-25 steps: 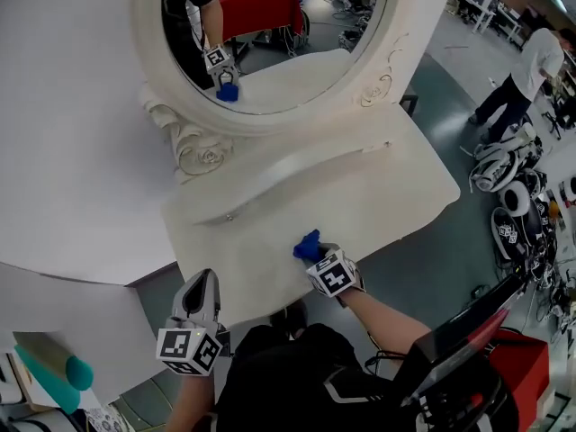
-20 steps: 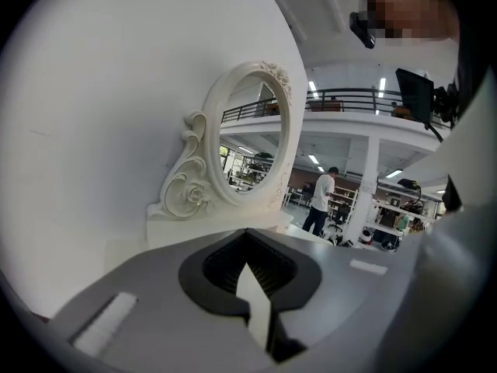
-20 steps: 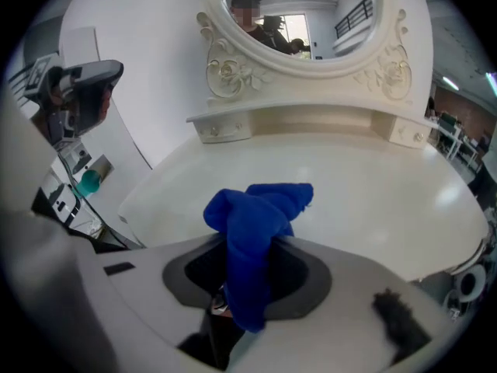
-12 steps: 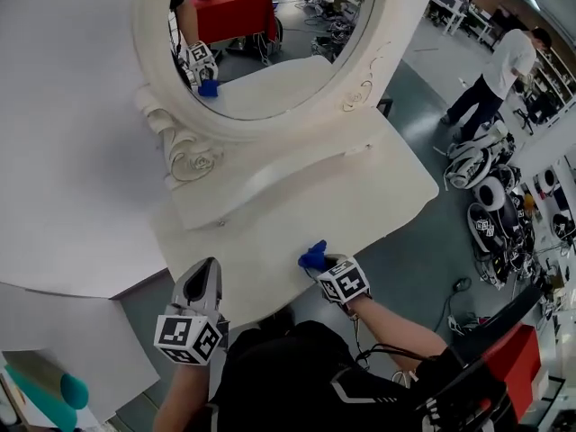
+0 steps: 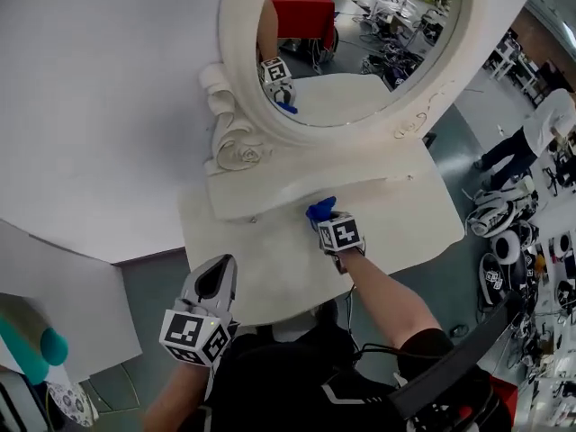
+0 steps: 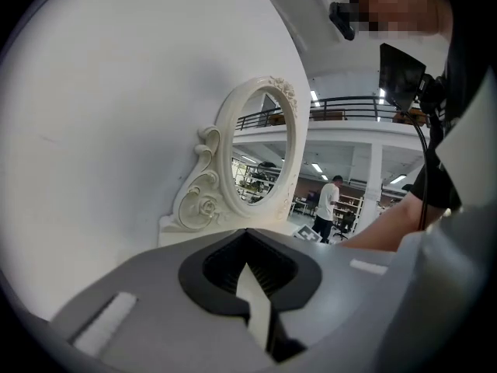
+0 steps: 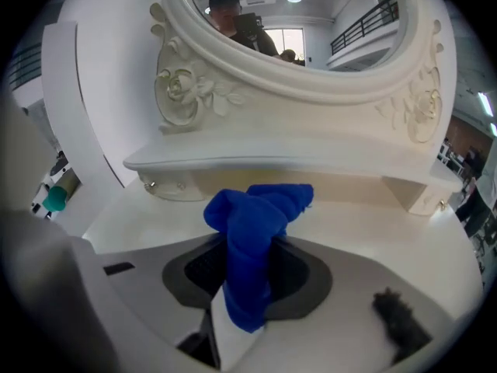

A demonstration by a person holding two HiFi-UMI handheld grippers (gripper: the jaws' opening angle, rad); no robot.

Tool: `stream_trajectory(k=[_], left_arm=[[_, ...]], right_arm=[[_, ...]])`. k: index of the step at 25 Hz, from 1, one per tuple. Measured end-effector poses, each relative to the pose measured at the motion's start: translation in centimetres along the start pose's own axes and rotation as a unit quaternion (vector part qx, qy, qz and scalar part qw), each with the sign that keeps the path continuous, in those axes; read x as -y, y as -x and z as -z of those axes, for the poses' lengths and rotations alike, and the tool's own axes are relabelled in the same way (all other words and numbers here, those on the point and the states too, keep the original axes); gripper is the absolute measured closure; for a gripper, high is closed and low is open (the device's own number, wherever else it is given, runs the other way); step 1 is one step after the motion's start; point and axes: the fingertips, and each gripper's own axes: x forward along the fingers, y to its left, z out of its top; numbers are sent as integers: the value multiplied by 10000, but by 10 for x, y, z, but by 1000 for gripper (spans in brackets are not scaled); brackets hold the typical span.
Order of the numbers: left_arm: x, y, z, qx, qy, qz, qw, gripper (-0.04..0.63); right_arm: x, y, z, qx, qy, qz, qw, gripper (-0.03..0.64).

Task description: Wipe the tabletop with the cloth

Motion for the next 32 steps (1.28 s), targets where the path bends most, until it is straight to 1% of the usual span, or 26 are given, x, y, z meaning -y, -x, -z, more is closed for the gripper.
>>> stream_trajectory(k=[2,4,6,8,11,14,18,20,24,27,30,32], left_arm=[[1,1,2,-1,-26,-142,9999,588],[3,-1,5,-9,35,-333,9994,588],[6,-5,7,-4,121,-537,9985,588],[11,-14,6,20,133,-663,9977,588],[21,-28,6,83,198,-806,9965,588],[32,-40,9,99,296,-927,9952,588],[46,-61,9,102,325,-936,9950,588],[55,-69,10,111,357,-892,9953,588],[67,-87,12,69,314,-710,9970,588],[75,-96,13,71,303,-622,9976,588],[84,-106,13,95,283,-565,9980,588],[89,-112,13,107,266,-563,9980,588]], right_arm=[[6,-14,-10,37,31,-21,10000,486],[6,-20,-10,23,66,-146,9999,486],[2,-21,-8,60,340,-337,9988,486],[-1,-17,-4,151,689,-434,9966,486],[-2,-5,13,100,772,-493,9958,486],[-9,14,41,-95,815,-759,9937,488],[-15,41,75,-206,1201,-1069,9868,488],[-15,58,92,-315,1277,-1232,9836,488],[-15,85,126,-537,989,-1537,9817,488],[-17,101,144,-585,1010,-1717,9782,488],[-16,109,152,-612,946,-1865,9760,488],[-19,114,158,-699,976,-2046,9715,488]])
